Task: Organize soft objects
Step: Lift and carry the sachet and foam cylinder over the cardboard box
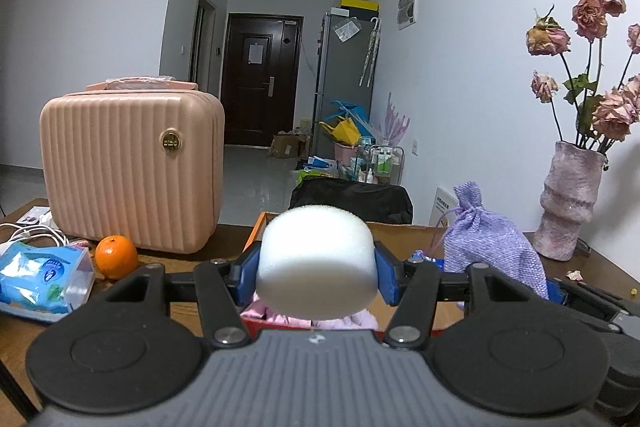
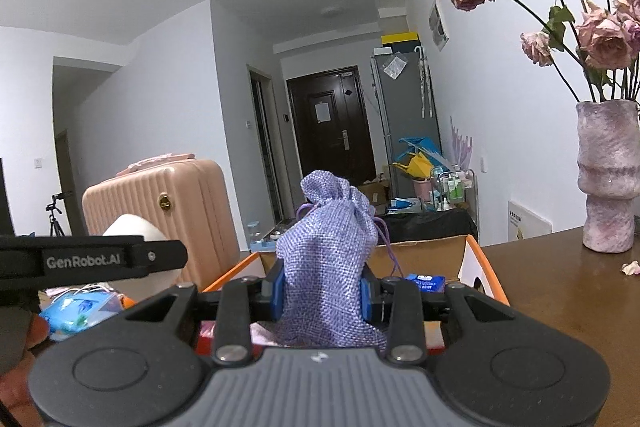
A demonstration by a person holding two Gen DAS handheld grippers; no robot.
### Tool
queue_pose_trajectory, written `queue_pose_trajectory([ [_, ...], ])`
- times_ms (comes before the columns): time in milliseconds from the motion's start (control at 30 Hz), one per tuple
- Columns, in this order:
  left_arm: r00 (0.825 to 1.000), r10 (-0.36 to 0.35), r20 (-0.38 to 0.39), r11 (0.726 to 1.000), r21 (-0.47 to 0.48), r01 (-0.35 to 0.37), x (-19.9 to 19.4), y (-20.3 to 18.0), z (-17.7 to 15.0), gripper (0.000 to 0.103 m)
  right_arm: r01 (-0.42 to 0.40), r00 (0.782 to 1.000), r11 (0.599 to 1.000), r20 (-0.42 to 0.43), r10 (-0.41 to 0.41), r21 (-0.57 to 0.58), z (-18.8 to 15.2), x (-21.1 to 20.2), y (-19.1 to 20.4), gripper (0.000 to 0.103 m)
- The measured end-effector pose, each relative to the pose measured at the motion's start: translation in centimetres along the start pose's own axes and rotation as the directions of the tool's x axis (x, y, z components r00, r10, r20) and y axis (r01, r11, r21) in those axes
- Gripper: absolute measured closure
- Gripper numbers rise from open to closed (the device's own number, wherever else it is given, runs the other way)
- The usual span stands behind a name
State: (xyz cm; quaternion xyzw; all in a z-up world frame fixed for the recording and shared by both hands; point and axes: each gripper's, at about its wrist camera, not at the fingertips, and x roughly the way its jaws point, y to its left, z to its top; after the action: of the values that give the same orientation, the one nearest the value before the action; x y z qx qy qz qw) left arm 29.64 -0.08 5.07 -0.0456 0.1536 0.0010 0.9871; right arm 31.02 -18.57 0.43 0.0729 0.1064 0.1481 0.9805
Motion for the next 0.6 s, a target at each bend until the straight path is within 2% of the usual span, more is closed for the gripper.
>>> queue_pose_trajectory([
  [600,0.997,0.048,-0.059,0.999,0.001,-0.048,7.4,-0.5,0.1,0.045,0.093,0.994,0.995,-0.056,-0.091,0.04,0.4,6.2,-2.2,0.07],
])
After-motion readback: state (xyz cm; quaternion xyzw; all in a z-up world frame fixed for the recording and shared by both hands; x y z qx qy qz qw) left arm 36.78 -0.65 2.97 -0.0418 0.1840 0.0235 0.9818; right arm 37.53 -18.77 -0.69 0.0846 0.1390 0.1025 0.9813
